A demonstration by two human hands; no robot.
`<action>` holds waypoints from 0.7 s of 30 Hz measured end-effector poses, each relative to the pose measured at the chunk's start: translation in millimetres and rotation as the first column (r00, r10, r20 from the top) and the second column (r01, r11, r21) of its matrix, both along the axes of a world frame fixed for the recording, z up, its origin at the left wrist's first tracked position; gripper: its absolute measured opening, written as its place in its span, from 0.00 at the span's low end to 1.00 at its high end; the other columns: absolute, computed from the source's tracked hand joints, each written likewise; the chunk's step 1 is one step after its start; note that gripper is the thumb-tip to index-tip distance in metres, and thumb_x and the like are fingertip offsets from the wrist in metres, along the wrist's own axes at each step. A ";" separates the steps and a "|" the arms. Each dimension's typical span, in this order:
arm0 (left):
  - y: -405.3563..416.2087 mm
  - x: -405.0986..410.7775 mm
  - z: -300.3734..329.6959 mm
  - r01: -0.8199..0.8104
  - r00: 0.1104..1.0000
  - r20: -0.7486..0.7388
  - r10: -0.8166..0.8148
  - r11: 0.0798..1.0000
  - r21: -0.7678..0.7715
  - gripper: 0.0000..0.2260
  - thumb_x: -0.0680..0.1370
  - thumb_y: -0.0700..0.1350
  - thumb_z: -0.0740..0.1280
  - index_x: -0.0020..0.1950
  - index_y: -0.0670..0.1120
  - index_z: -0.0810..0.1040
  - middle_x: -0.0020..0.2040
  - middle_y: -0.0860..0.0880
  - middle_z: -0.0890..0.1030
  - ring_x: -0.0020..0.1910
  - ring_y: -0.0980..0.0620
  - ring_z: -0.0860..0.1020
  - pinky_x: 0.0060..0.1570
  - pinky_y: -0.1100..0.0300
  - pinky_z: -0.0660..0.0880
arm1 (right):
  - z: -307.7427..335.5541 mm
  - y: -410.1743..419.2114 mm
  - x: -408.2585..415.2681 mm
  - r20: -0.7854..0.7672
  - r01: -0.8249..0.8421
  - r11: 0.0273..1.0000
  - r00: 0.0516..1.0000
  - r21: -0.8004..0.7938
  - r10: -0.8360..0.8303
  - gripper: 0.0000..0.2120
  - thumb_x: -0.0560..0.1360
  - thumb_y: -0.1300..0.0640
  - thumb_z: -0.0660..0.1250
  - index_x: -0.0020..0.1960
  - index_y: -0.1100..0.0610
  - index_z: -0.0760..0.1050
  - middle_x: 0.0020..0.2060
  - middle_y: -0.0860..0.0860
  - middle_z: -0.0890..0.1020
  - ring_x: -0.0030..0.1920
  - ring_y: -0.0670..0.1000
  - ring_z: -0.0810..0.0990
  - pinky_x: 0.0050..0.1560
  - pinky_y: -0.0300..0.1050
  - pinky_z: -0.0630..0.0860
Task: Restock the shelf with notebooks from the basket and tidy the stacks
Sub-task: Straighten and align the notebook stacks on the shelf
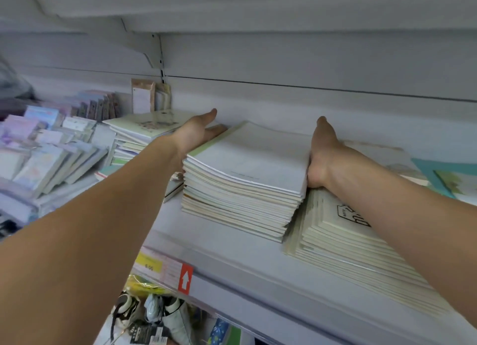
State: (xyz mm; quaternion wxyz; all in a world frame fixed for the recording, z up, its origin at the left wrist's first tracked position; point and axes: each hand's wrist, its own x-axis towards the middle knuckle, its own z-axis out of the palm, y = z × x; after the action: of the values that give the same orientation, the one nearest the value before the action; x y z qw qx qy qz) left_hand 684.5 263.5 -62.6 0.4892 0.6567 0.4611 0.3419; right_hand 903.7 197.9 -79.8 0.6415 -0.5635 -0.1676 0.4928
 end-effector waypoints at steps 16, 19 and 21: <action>-85.0 -2.1 -55.9 -0.633 0.771 0.314 0.554 0.722 0.279 0.18 0.81 0.51 0.59 0.37 0.44 0.77 0.33 0.50 0.78 0.39 0.47 0.75 0.41 0.56 0.69 | 30.6 68.8 -58.9 0.927 -0.515 0.793 -0.341 -0.325 0.158 0.26 0.81 0.40 0.48 0.56 0.52 0.81 0.54 0.52 0.82 0.56 0.55 0.79 0.58 0.47 0.72; -76.3 8.5 -66.5 -0.689 0.720 0.431 0.544 0.638 0.345 0.18 0.81 0.44 0.57 0.32 0.44 0.72 0.31 0.47 0.76 0.34 0.49 0.72 0.37 0.54 0.67 | 16.0 96.5 -54.0 0.965 -0.527 0.809 -0.139 -0.261 0.221 0.25 0.83 0.41 0.52 0.42 0.53 0.80 0.44 0.52 0.82 0.48 0.53 0.79 0.52 0.45 0.72; -71.0 11.6 -71.0 -0.735 0.677 0.446 0.585 0.564 0.376 0.19 0.80 0.41 0.56 0.28 0.48 0.65 0.27 0.49 0.71 0.29 0.51 0.67 0.32 0.54 0.62 | 13.0 106.1 -54.3 0.973 -0.548 0.803 -0.125 -0.233 0.196 0.24 0.83 0.45 0.54 0.41 0.59 0.78 0.41 0.54 0.82 0.44 0.54 0.78 0.49 0.45 0.72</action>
State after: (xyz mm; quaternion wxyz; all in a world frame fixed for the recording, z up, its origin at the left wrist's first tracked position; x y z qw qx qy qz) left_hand 696.1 192.5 -133.6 0.1813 0.4871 0.4903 0.6997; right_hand 849.4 304.0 -66.8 0.2306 -0.5777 -0.7775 0.0923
